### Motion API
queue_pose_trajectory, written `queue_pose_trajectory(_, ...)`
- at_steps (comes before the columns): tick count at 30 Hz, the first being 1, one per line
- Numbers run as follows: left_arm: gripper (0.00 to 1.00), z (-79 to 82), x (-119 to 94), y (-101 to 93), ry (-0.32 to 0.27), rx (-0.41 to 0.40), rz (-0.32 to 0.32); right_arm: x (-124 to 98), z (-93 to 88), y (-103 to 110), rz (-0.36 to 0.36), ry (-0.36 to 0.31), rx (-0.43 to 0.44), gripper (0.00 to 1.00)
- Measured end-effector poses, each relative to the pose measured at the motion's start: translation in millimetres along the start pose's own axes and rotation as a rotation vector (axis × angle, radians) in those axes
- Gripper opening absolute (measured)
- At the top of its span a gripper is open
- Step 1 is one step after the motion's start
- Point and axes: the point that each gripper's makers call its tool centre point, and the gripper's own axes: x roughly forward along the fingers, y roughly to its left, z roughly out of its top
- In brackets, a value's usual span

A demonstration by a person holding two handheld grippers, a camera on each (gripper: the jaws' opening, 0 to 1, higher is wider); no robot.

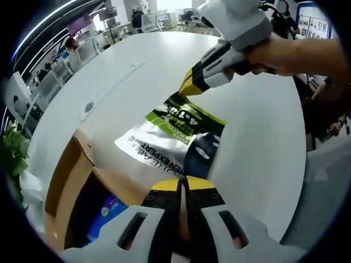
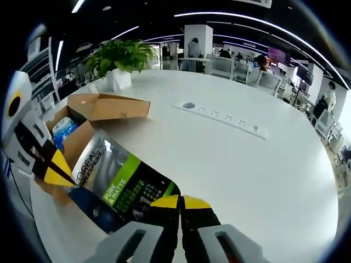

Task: Operate the shoe box by opening the lid, removing the specified soft item, and placing it in the target area until the item is outside and the box remains undamaged.

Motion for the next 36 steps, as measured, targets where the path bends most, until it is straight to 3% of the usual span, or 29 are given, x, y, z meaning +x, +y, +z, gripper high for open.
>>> queue_pose_trajectory(7,0.02,-1.7,9.1,-3.9,0.018,0.031,0.001,3.0,-2.3,-2.9,-0.002,-0.001,0.003,0.0)
queue_pose_trajectory(11,0.02,1.1,10.7,2.3,0.017,0.087,0.039,4.2,-5.2,-5.5,-0.009,0.001,0.009,0.0)
queue_pose_trajectory(18,0.02,3.9,20.4,-3.8,0.041,0.204,0.057,5.6,-10.5,-11.4,-0.019,0.006,0.023,0.0)
queue_pose_trajectory(25,0.0,-6.9,28.6,-7.7,0.091,0.282,0.063,7.3,-17.4,-15.6,-0.031,0.012,0.034,0.0)
queue_pose_trajectory(28,0.0,-9.5,29.6,-8.4,0.101,0.263,0.052,8.3,-18.5,-14.8,-0.03,0.014,0.035,0.0)
queue_pose_trajectory(36,0.01,-1.9,24.2,-6.7,0.049,0.188,0.045,7.3,-19.2,-17.4,-0.047,0.014,0.041,0.0)
